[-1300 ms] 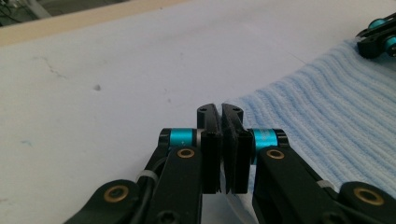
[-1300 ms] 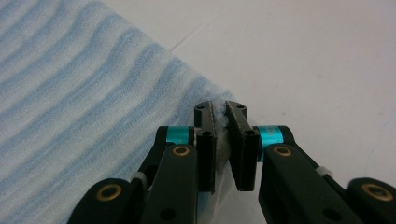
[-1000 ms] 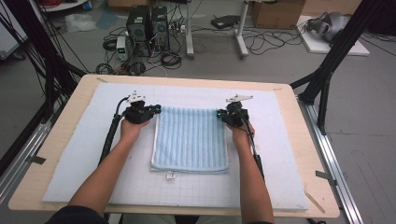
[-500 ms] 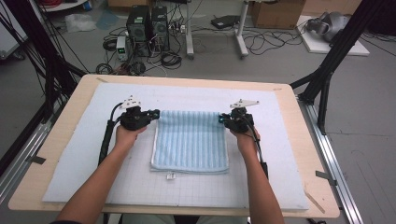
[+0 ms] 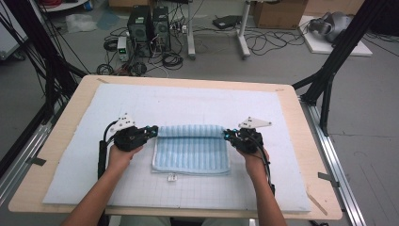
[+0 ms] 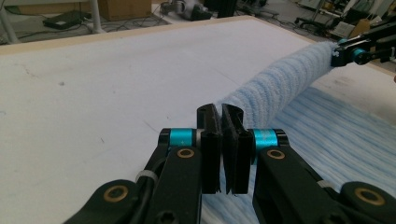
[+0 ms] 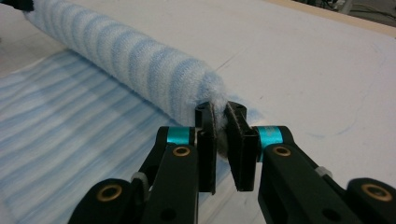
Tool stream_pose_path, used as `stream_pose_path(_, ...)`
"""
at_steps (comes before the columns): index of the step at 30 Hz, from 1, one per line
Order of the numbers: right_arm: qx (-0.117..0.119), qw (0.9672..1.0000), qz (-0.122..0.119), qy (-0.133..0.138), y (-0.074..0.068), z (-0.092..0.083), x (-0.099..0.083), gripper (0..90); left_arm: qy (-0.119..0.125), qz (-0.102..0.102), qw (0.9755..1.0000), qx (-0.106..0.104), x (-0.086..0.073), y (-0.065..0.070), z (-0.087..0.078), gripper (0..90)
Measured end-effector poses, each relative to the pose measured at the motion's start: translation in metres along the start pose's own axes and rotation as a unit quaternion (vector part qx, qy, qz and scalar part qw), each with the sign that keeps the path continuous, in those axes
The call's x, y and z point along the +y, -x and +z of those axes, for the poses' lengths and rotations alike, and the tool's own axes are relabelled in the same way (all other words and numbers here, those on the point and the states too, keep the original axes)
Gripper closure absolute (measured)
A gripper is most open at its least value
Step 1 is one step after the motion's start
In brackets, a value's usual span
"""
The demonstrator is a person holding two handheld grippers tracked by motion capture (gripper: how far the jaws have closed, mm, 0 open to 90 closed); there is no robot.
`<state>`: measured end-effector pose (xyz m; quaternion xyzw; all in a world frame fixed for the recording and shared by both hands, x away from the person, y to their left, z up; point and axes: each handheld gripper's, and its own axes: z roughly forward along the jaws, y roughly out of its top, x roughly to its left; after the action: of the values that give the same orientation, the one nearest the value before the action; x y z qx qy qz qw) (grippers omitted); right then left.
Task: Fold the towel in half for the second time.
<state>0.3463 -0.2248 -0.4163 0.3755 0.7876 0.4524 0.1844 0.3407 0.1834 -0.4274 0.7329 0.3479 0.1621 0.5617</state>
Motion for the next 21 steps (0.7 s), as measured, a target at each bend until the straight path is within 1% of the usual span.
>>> stream_pose_path(3,0.002,1.0,-0.003,0.004,-0.009,-0.009,-0.008,83.5,-0.002,0.008,1.0,-0.005,-0.006,0.009,-0.009,85.7)
stream_pose_path(6,0.004,1.0,-0.003,0.006,-0.018,-0.017,-0.015,83.5,-0.001,0.007,0.9999,-0.008,-0.013,0.017,-0.018,85.5)
stream_pose_path(9,0.007,1.0,-0.001,0.006,-0.027,-0.025,-0.024,83.5,-0.004,0.012,0.9999,-0.009,-0.018,0.026,-0.025,85.4)
stream_pose_path(10,0.007,0.9999,-0.005,0.006,-0.029,-0.026,-0.027,83.4,-0.005,0.014,0.9999,-0.009,-0.019,0.028,-0.027,85.4)
stream_pose_path(12,0.01,0.9999,-0.002,0.003,-0.034,-0.03,-0.033,83.4,-0.008,0.017,0.9997,-0.014,-0.022,0.032,-0.031,85.3)
stream_pose_path(14,0.01,0.9999,-0.005,0.001,-0.037,-0.033,-0.038,83.4,-0.01,0.02,0.9996,-0.016,-0.024,0.036,-0.034,85.3)
stream_pose_path(19,0.011,0.9999,-0.01,-0.001,-0.048,-0.043,-0.044,83.4,-0.016,0.022,0.9994,-0.021,-0.032,0.043,-0.042,85.3)
stream_pose_path(21,0.009,0.9998,-0.017,-0.003,-0.05,-0.045,-0.046,83.4,-0.02,0.022,0.9993,-0.024,-0.034,0.046,-0.044,85.3)
